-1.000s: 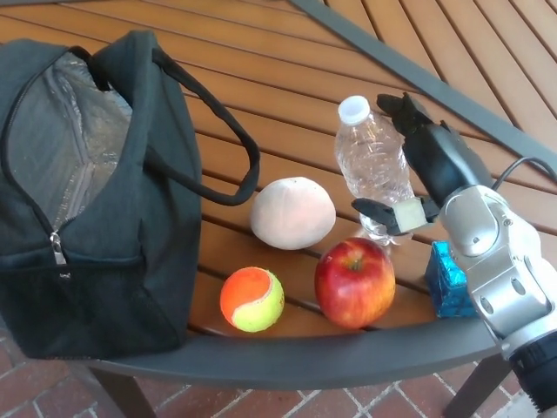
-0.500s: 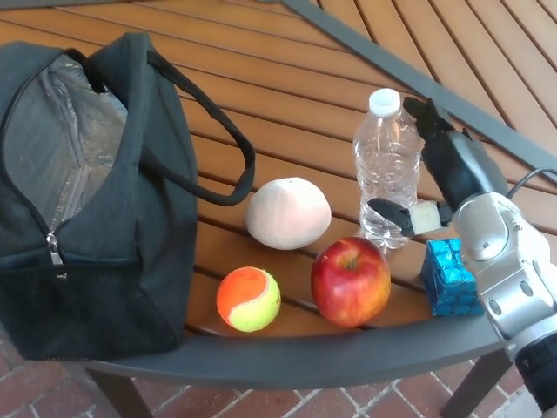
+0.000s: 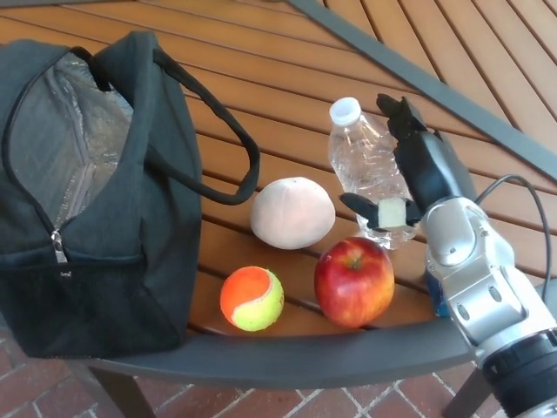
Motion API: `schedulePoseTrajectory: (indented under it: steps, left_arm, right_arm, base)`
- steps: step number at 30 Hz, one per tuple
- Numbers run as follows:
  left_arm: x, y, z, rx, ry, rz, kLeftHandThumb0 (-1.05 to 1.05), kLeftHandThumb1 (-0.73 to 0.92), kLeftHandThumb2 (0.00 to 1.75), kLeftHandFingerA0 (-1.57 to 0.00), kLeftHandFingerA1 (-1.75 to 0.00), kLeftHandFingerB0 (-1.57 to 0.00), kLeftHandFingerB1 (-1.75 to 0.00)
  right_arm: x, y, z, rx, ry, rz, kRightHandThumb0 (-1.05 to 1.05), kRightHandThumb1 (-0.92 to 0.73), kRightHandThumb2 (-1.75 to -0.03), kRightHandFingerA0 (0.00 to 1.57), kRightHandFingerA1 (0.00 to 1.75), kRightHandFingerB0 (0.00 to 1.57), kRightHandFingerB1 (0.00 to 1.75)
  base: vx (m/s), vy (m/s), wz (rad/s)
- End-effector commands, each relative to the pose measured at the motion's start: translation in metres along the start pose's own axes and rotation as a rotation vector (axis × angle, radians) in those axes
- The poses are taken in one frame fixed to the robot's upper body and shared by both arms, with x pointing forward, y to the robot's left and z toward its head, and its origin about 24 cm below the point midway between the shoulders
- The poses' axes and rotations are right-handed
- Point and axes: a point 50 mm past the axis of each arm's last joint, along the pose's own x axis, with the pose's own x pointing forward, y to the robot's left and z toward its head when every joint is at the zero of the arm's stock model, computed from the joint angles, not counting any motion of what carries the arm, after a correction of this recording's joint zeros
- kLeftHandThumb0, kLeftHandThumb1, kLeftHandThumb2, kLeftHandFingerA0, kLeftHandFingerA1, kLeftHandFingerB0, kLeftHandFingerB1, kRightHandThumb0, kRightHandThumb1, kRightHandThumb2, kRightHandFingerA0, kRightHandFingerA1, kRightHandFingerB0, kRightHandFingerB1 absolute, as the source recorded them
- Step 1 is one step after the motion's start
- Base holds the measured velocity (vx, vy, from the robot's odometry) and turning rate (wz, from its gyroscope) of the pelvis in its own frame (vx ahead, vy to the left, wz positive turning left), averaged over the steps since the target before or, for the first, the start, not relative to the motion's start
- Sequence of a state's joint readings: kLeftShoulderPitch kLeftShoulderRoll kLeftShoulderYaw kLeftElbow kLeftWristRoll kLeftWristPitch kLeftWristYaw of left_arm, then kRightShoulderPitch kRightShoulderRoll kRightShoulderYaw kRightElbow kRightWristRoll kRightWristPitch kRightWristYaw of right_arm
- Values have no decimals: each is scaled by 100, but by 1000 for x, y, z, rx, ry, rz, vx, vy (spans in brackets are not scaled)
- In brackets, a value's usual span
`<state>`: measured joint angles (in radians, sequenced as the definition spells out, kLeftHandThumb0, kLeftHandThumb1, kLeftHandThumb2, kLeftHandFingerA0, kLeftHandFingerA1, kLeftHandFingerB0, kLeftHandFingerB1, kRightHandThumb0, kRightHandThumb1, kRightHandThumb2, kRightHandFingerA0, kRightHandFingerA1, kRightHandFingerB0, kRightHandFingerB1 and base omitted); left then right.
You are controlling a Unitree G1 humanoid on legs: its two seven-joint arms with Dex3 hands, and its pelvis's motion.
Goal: Pick up a rubric cube, an apple, a tennis ball, a soft toy, a bottle from the table and put it into the lunch box one by one
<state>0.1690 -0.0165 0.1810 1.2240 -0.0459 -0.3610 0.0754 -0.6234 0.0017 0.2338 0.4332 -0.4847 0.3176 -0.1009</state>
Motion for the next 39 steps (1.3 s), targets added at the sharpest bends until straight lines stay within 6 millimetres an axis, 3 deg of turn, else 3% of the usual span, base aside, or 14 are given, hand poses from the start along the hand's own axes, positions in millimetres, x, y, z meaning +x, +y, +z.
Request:
schedulePoseTrajectory:
  steps: [1,6,7,9,12,13,17,24,25,33,34,35,36,39]
  left_arm:
    - [-2,0,4,0,-78,-13,-7,44,112,-100,-99,-102,-98]
    - [-3,-2,4,2,-83,-21,-7,44,112,-100,-99,-102,-98]
    - [-3,-2,2,4,-74,-21,-8,44,115,-99,-97,-101,-98]
    - [-4,-3,0,18,-62,-21,-7,47,109,-102,-98,-100,-97]
    - [-4,-3,0,24,-63,-21,-7,47,109,-102,-98,-100,-97]
    - [-4,-3,-1,23,-61,-19,-4,54,99,-103,-99,-98,-95]
    - [-5,-3,-2,17,-60,-25,-5,55,99,-102,-102,-96,-98]
    - [-4,-1,-1,-28,-64,-42,-3,51,110,-104,-103,-98,-99]
    - [-4,-1,0,-31,-67,-44,-4,50,108,-103,-102,-97,-99]
    - [-5,0,-1,-34,-71,-58,-6,54,101,-101,-104,-100,-99]
    - [-5,1,-2,-23,-69,-50,-9,52,104,-100,-101,-98,-98]
    - [-6,2,-3,-7,-68,-39,-9,52,104,-100,-101,-98,-98]
    - [-6,2,-4,-5,-66,-38,-7,53,106,-98,-102,-93,-98]
    - [-8,3,-7,-11,-57,-44,-5,53,104,-101,-104,-96,-98]
  right_arm:
    - [5,-3,15,-7,5,-31,-45,-48,-69,12,54,15,39]
    - [6,-5,16,-9,17,-30,-45,-48,-69,12,54,15,39]
    - [7,-7,9,-16,26,-78,-18,-68,-63,88,139,36,38]
    - [6,-13,-5,-56,50,-165,-15,-74,-70,84,156,52,47]
    - [6,-13,-6,-69,54,-177,-15,-74,-70,84,156,52,47]
    - [6,-14,-8,-81,61,-181,-17,-69,-77,88,156,86,69]
    - [7,-16,-16,-183,70,-207,-30,-58,-91,114,154,72,73]
    - [8,-16,-16,-236,50,-191,-27,-66,-87,97,170,81,69]
    - [8,-14,-15,-226,41,-188,-30,-59,-92,116,159,85,106]
    - [4,-8,-11,-183,4,-170,-24,-62,-96,91,175,75,125]
    - [3,-5,-10,-168,-5,-170,-31,-58,-110,117,135,86,114]
    - [2,-3,-9,-154,-12,-171,-31,-58,-110,117,135,86,114]
    - [2,-5,-13,-119,-7,-174,-19,-72,-90,84,175,67,158]
    - [-1,-13,-23,-59,14,-176,-15,-68,-96,81,175,67,157]
  base:
    - [0,0,0]
    - [0,0,0]
    - [0,0,0]
    - [0,0,0]
    - [0,0,0]
    - [0,0,0]
    - [0,0,0]
    - [0,0,0]
    - [0,0,0]
    - [0,0,0]
    - [0,0,0]
    - [0,0,0]
    - [0,0,0]
    - [0,0,0]
